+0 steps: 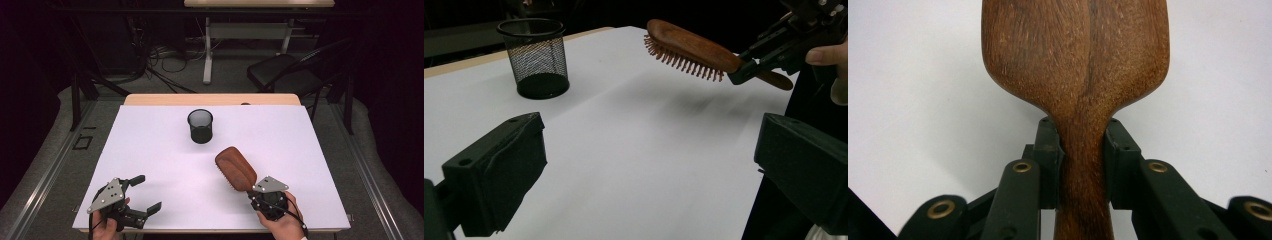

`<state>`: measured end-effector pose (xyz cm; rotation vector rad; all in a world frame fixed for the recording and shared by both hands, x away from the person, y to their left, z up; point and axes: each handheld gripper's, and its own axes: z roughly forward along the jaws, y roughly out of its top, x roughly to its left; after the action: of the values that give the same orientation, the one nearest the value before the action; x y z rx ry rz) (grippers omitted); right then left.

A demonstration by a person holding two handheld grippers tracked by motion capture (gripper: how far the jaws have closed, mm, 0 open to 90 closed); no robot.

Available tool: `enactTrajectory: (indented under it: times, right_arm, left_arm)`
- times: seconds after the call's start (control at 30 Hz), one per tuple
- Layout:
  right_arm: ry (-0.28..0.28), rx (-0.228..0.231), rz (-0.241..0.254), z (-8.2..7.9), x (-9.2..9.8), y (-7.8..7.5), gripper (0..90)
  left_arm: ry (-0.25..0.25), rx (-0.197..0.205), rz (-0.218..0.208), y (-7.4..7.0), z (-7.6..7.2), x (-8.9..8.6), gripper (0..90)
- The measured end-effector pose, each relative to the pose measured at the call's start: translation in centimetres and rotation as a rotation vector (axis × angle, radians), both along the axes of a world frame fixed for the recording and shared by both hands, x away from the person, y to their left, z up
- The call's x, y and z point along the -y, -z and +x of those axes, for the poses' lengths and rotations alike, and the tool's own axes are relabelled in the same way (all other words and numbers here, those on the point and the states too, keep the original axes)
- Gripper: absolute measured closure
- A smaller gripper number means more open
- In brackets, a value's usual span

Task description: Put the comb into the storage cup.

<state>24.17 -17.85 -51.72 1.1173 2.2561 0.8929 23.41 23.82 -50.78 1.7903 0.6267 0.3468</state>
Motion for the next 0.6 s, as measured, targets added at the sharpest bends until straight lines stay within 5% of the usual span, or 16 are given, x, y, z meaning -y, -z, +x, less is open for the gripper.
enactTrajectory:
  times: [0.6]
  right_arm:
    - [-0.020, 0.049, 0.031, 1.8, -1.4, -1.3, 72.2]
  left_arm:
    - [-0.034, -0.020, -0.010, 0.3, 0.4, -0.2, 0.4]
